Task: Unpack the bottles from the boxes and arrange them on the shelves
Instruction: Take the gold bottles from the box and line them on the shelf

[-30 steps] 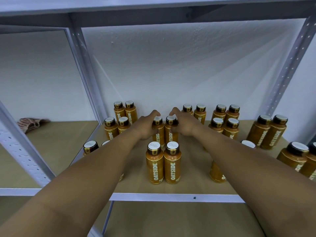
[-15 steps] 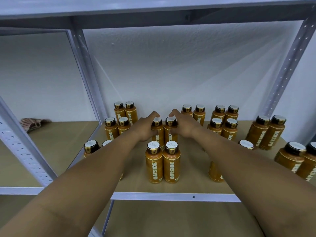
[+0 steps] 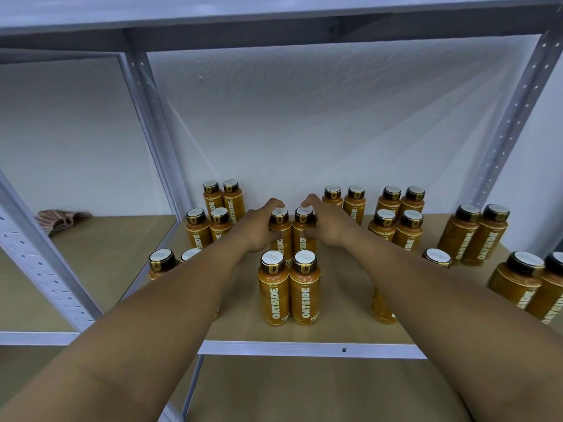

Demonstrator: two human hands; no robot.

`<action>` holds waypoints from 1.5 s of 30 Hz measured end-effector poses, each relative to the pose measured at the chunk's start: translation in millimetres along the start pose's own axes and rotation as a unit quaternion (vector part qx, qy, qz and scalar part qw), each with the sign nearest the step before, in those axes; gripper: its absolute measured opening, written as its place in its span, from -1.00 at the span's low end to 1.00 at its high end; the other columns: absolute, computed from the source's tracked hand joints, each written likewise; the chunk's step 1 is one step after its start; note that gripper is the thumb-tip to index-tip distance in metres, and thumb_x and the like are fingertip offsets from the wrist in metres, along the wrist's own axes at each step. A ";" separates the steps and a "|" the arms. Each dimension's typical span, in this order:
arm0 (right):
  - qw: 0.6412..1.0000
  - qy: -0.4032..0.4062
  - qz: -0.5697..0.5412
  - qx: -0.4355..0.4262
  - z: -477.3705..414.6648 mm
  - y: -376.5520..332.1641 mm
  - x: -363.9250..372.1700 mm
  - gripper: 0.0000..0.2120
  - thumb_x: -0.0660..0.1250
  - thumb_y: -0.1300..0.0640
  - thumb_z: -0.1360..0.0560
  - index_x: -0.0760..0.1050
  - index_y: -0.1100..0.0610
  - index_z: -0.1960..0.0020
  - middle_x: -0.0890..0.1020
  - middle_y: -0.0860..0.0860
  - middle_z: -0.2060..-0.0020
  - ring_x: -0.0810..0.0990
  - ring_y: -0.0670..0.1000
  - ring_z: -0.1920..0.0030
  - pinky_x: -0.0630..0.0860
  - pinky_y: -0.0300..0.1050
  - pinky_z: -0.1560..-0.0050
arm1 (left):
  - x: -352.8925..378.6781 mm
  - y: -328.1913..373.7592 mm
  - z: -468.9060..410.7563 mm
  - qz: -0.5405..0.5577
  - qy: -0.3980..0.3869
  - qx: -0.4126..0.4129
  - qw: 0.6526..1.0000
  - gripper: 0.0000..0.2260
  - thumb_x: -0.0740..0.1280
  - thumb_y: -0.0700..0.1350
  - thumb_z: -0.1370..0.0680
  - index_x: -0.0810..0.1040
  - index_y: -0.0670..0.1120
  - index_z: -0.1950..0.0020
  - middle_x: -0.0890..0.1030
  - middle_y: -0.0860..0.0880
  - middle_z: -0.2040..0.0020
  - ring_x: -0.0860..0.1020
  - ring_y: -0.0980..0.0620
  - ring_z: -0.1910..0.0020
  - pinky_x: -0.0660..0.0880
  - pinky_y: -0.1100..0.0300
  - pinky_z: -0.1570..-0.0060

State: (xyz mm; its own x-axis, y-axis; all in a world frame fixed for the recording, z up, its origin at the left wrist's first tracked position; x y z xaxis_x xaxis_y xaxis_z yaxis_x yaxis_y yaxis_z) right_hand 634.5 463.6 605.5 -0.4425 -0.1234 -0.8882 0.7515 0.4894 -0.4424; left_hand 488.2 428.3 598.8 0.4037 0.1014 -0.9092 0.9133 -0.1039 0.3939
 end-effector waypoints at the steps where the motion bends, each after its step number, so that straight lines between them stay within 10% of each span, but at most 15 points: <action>1: 1.000 0.000 -0.001 -0.002 0.1 -0.5 -0.3 -0.38 0.48 0.06 -0.51 0.22 -0.02 -0.44 0.58 0.10 -0.19 0.58 0.09 -0.07 0.44 -0.14 0.12 | -0.1 -0.3 0.1 0.001 0.001 0.000 1.000 -0.42 0.43 -0.05 -0.58 0.20 0.12 -0.50 0.56 -0.15 -0.30 0.59 -0.11 -0.03 0.58 0.09 0.08; 45: 1.000 -0.005 0.000 -0.006 0.0 1.5 -2.3 -0.36 0.50 0.06 -0.49 0.25 -0.03 -0.44 0.58 0.09 -0.21 0.60 0.09 -0.09 0.55 -0.10 0.07 | 1.8 3.2 -0.6 -0.009 -0.027 0.006 1.000 -0.40 0.41 -0.06 -0.60 0.16 0.11 -0.53 0.57 -0.16 -0.29 0.55 -0.03 0.05 0.45 0.23 0.24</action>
State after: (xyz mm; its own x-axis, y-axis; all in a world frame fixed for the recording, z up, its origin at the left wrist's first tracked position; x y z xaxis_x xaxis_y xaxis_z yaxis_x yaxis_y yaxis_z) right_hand 636.6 464.6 606.8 -0.4373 -0.1329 -0.8894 0.7457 0.4992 -0.4412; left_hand 491.9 428.7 598.4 0.3832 0.0490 -0.9223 0.9195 -0.1147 0.3760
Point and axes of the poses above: each hand's wrist, its own z-axis away from the middle knuckle, its own x-axis out of the palm, y = z × x, the point moved 10 cm from there along -z, towards the middle knuckle
